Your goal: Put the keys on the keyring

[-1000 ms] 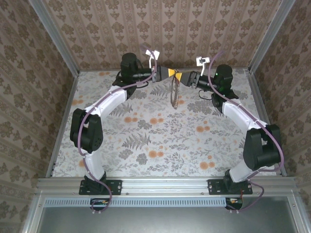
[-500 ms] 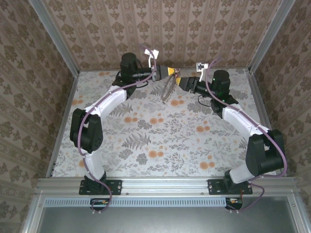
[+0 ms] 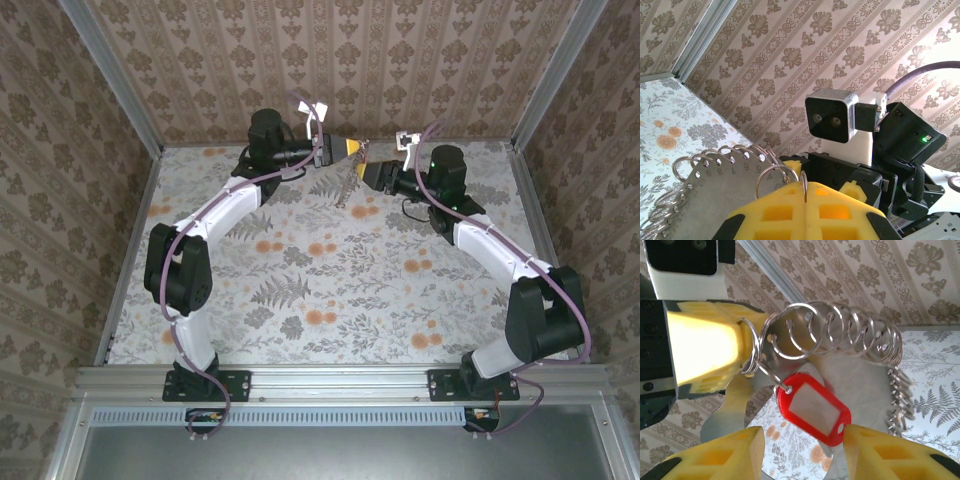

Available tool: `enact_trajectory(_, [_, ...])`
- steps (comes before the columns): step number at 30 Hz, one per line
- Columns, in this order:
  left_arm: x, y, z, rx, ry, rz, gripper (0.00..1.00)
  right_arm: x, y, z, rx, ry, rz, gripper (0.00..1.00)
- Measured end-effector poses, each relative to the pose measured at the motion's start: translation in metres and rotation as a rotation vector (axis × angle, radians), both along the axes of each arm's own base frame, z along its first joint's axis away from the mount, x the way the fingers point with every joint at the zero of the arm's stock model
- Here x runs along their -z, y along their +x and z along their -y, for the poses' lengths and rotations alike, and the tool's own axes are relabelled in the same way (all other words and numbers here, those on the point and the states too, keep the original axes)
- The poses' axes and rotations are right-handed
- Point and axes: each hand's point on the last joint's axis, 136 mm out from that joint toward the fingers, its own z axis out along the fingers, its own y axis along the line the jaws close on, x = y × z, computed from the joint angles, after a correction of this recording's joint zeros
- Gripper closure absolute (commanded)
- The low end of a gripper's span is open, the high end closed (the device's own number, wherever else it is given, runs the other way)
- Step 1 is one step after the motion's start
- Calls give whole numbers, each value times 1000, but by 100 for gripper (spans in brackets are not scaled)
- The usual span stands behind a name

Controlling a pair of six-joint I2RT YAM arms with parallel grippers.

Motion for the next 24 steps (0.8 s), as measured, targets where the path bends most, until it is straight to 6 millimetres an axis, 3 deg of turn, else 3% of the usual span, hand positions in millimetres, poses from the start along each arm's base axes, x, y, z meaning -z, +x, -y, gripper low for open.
enact_trajectory(20, [0, 4, 0, -22, -1, -1, 100, -6, 1, -7, -15, -21, 13, 100])
enact_trajectory(24, [0, 5, 0, -28, -1, -1, 100, -2, 0, -8, -19, -32, 1, 100])
